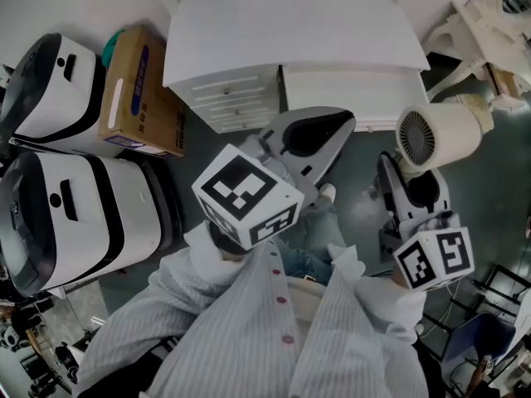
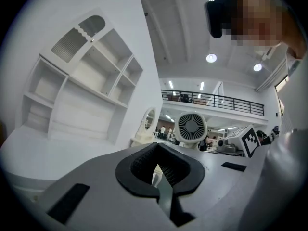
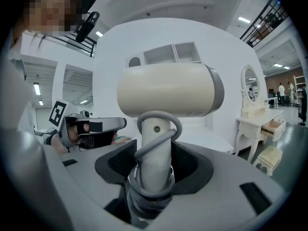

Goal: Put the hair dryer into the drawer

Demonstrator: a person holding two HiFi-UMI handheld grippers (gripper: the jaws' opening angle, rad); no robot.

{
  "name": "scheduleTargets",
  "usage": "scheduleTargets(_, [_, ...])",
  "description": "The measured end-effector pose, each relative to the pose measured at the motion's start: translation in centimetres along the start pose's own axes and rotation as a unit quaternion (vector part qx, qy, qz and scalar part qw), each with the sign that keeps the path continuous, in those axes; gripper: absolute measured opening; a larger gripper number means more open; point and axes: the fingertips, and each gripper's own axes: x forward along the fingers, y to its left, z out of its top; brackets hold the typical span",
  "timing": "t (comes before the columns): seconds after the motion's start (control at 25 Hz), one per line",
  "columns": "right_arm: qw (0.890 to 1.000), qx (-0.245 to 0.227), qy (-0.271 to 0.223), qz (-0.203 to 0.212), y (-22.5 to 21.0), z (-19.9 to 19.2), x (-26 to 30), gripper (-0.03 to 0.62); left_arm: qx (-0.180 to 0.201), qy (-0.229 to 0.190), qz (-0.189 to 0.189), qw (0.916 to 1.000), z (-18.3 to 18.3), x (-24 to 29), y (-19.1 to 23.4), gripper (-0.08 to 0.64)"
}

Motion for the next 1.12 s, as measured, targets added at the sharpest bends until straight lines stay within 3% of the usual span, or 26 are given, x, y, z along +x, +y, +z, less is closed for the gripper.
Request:
scheduleTargets(0.68, [0.999, -0.006, 0.007, 0.052, -14.1, 4.6, 5.8, 0.212, 0.002, -0.016, 0.063, 0.9979, 2.7, 13.9, 4.4, 0.009])
scheduleTargets(1.12, [0.997, -0.003, 0.026, 0.078, -18.9, 4.5, 7.2, 0.212, -0.006, -0.013, 0.099, 0.9950, 2.0, 17.7, 5.5, 0.009])
